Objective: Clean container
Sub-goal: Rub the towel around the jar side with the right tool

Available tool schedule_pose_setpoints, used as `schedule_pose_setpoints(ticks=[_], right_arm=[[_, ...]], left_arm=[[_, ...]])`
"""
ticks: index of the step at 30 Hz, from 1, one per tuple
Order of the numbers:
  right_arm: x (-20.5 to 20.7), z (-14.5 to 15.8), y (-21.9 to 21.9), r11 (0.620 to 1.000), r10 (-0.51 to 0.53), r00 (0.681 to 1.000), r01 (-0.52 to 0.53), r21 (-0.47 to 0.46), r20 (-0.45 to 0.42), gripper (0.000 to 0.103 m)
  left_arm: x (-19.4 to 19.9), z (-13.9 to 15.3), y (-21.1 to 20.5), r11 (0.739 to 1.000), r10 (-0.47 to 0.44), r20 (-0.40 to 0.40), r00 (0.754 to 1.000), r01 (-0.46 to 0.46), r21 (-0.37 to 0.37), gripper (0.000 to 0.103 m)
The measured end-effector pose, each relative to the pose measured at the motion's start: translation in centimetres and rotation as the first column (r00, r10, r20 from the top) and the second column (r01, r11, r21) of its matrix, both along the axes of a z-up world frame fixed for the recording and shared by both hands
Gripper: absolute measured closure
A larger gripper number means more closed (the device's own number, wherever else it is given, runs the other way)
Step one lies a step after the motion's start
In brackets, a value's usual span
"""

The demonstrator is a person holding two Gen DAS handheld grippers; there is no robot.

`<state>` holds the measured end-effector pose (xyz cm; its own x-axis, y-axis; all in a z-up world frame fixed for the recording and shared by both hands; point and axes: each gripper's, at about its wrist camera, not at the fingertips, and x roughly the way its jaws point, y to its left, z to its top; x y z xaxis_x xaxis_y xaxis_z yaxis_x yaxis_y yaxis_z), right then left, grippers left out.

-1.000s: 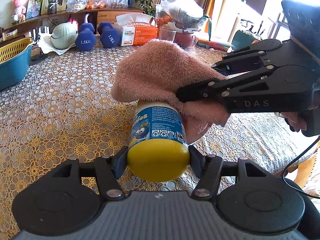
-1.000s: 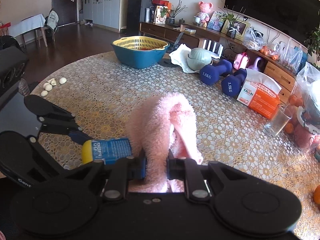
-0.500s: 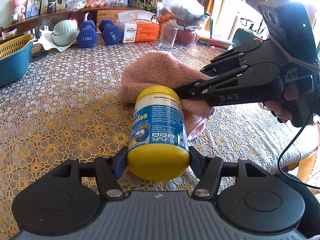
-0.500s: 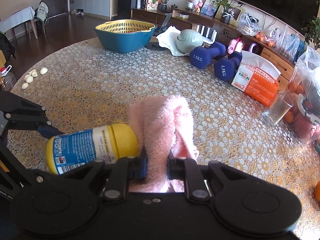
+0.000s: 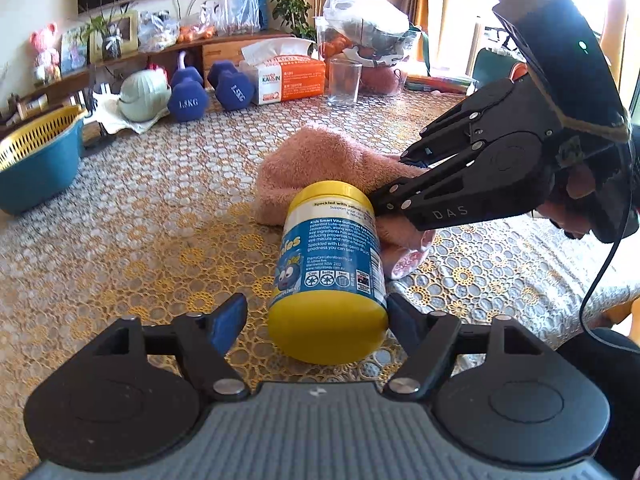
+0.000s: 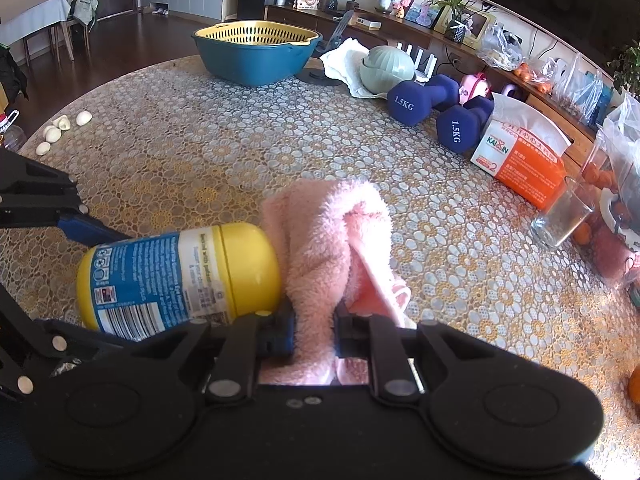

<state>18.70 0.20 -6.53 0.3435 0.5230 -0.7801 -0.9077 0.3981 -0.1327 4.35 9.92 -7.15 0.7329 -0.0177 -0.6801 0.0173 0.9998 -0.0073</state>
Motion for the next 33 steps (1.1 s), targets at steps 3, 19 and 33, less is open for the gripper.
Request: schedule_pose_setpoints(ticks=[3,19,33], right_arm=[[0.0,0.0,0.1,1.0,-0.004,1.0,0.004,-0.003,0.001,0.085],[0.0,0.0,0.2,1.0,-0.018,1.0,0.018,-0.003,-0.005,0.085],[-0.9,2.6,-2.8,0.989,-0.088,0.996,0.09,0.118,-0.018,0.089]], left_arm=[[-0.7,0.4,-1.1,0.993,-0.036,0.034,0.999,0.032,0.115,0.022],[-1.0,-2.0,-5.4,0.921,-0.132,0.054,0.99,0.102,0.377,0.025],[0.5,0.1,-0.3,1.0,0.013,0.004,1.0,-0.013,-0.025,0.041]])
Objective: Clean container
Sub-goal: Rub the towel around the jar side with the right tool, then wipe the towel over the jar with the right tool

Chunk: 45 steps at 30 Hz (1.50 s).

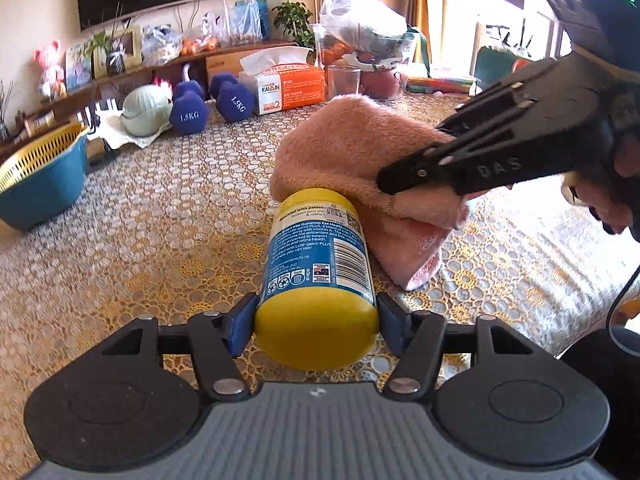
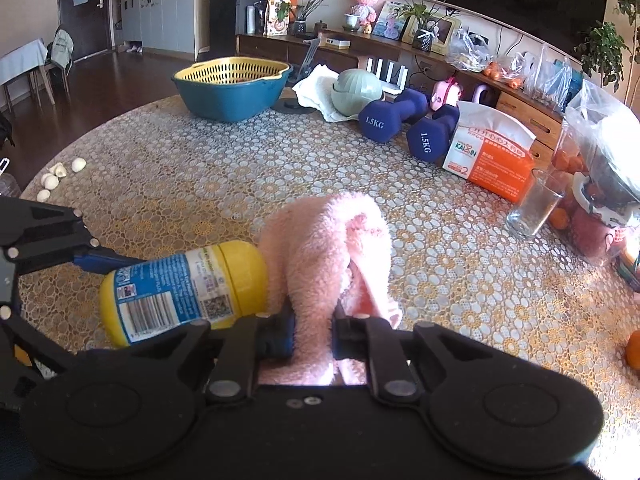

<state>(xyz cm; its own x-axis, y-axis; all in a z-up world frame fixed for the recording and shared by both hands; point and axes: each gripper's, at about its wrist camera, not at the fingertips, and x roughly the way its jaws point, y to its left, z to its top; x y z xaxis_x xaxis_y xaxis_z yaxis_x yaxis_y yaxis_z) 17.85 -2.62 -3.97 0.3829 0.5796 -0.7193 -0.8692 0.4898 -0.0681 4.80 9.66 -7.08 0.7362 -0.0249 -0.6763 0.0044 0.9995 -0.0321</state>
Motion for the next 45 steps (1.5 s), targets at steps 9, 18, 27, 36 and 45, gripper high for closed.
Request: schedule_pose_setpoints(ticks=[9,18,27,36,45], right_arm=[[-3.9,5.0,-3.7,0.984,0.15,0.989,-0.151,0.096,0.012,0.088],[-7.2,4.0,-3.0,0.958,0.285,0.958,-0.285,0.024,0.0,0.088],[-5.2,2.6,-2.5,0.977,0.215,0.976,-0.215,-0.002,0.013,0.088],[-1.0,1.3,-2.5,0.995,0.097,0.995,-0.098,-0.011,-0.005,0.087],[1.5,-1.9,-1.9,0.997,0.047,0.995,-0.051,-0.052,-0.09,0.087]], left_arm=[[0.3,0.2,-0.3,0.981,-0.047,-0.045,0.998,0.038,-0.191,0.041],[0.3,0.2,-0.7,0.976,-0.076,-0.059,0.995,0.062,-0.21,0.041],[0.4,0.2,-0.4,0.975,-0.08,-0.059,0.995,0.066,-0.21,0.041],[0.5,0.3,0.0,0.974,-0.088,-0.043,0.995,0.077,-0.213,0.041],[0.3,-0.1,0.4,0.973,-0.094,-0.046,0.995,0.082,-0.214,0.041]])
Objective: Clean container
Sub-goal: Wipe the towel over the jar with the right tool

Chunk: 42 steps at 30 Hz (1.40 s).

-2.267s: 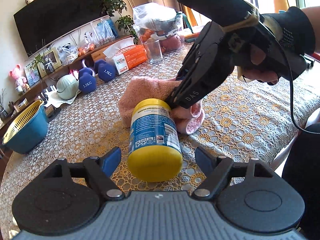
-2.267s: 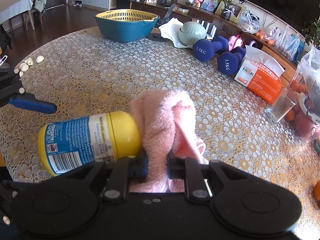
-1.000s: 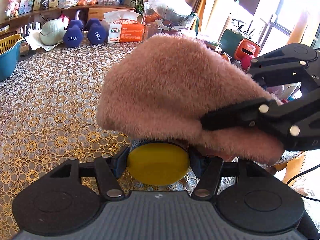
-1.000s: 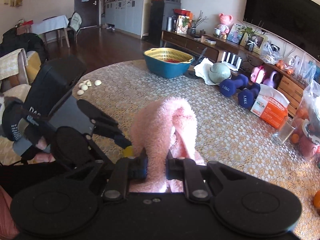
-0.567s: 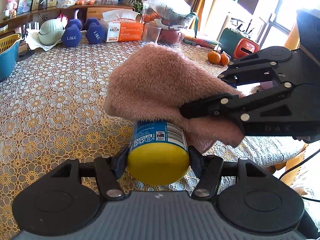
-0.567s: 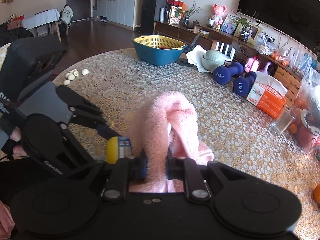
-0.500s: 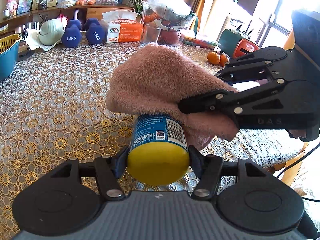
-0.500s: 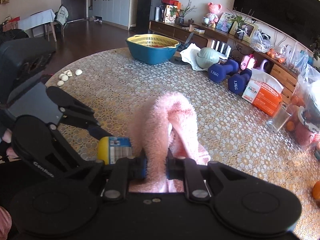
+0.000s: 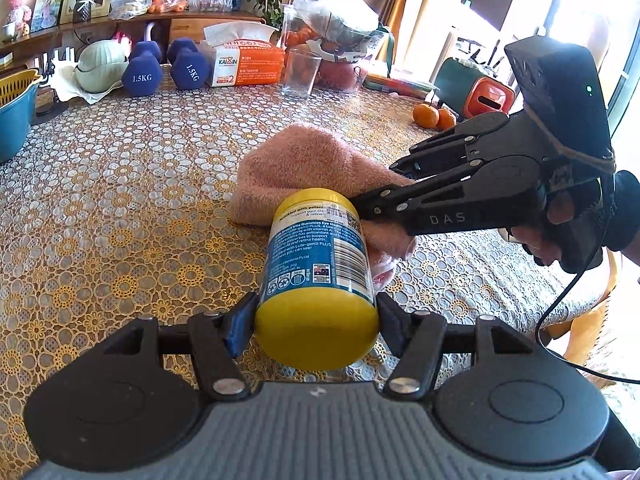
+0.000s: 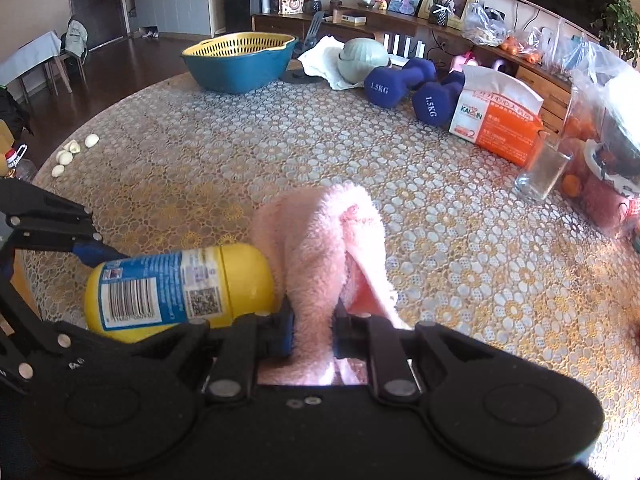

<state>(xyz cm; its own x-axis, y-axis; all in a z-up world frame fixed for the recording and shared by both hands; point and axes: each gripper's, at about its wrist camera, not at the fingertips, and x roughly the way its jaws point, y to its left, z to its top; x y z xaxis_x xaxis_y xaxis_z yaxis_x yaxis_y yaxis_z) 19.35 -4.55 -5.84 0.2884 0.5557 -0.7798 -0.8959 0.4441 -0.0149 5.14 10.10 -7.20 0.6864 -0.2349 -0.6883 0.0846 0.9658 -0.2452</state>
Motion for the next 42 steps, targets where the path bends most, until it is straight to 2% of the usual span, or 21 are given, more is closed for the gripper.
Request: schedule_pose_setpoints(ticks=[4,9,13,17,24,28,42], right_arm=[[-0.7,0.1,0.4,1.0,0.006,0.999,-0.006,-0.01,0.04,0.088],[-1.4,2.9,-1.2,0.999,0.001,0.997,-0.005,0.047,0.083,0.088],[-3.5,5.9,-2.6,0.991,0.049,0.994,-0.06,0.119,0.098,0.088],[-6.3,7.5,-2.5,0.979,0.131,0.985,-0.146,0.141,0.112,0.088],[-8.8,5.8,-1.4,0.963,0.237,0.969,-0.244,0.113,0.072,0.088],[-9.0,4.8,-0.7,0.962,0.253,0.965,-0.258,0.088,0.064,0.088],[-4.1,3.3,0.3,0.993,0.11,0.986,-0.114,0.028,0.126,0.087]], left_arm=[[0.0,0.0,0.1,1.0,0.0,-0.003,1.0,0.0,-0.004,0.041],[-0.1,0.0,0.1,1.0,0.001,0.0,1.0,-0.001,0.001,0.041],[-0.1,0.0,0.0,1.0,0.001,0.0,1.0,-0.001,0.004,0.041],[-0.1,0.0,-0.1,1.0,0.002,0.002,1.0,-0.002,0.01,0.04],[-0.2,0.2,-0.4,0.999,-0.001,0.007,1.0,0.001,0.043,0.04],[-0.2,0.1,-0.7,0.998,-0.005,0.009,1.0,0.004,0.066,0.04],[-0.1,0.2,0.1,0.999,-0.001,0.016,1.0,0.001,0.053,0.041]])
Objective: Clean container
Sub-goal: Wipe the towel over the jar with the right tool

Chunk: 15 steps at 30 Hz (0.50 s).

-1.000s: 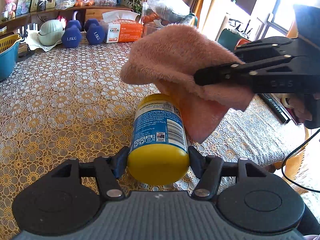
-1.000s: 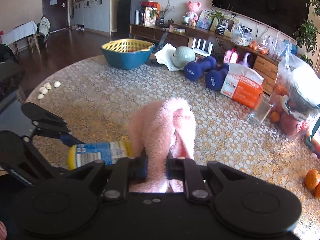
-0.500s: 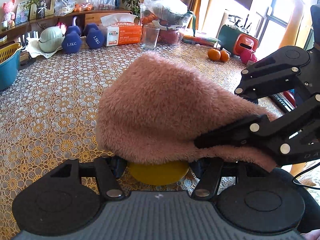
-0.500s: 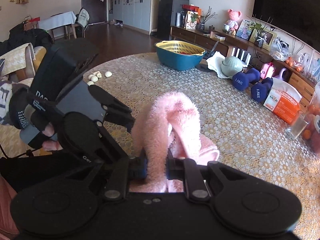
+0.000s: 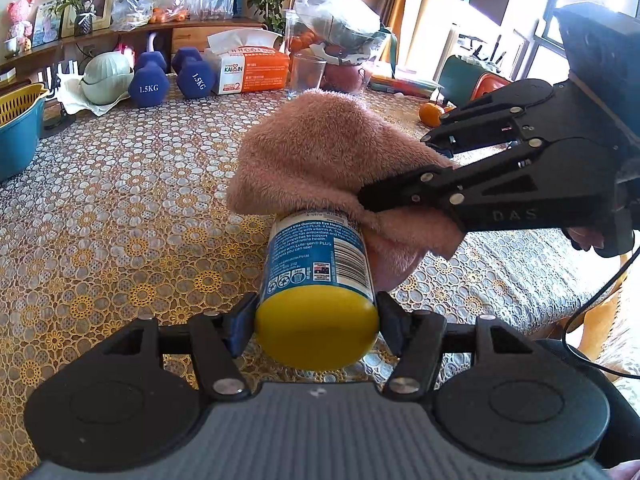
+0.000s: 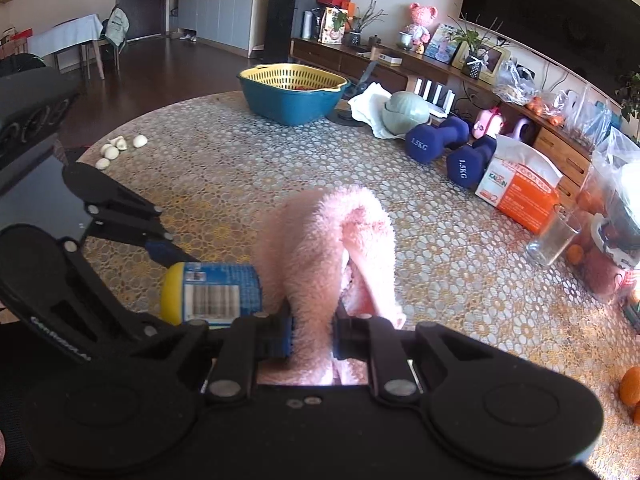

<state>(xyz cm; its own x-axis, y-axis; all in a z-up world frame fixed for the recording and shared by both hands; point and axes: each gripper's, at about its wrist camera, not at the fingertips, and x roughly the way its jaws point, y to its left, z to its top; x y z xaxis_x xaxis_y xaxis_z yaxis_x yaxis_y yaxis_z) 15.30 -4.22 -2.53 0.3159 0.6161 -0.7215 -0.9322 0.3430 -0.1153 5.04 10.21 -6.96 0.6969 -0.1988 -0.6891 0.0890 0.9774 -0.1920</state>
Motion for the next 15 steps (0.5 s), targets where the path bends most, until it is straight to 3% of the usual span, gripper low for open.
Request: schedule_pose_setpoints(ticks=[6,15], right_arm=[[2.2,-1.2,0.3,0.998,-0.062,0.998,0.061,-0.03,-0.021,0.087],[2.7,-3.7,1.9,0.994,-0.057,0.998,0.054,-0.096,-0.024,0.087]], left_arm=[[0.0,-0.4,0.5,1.0,-0.009,0.005,1.0,0.009,-0.021,0.041],[-0.3,-1.2,1.2,0.998,-0.018,0.012,1.0,0.019,-0.055,0.04]])
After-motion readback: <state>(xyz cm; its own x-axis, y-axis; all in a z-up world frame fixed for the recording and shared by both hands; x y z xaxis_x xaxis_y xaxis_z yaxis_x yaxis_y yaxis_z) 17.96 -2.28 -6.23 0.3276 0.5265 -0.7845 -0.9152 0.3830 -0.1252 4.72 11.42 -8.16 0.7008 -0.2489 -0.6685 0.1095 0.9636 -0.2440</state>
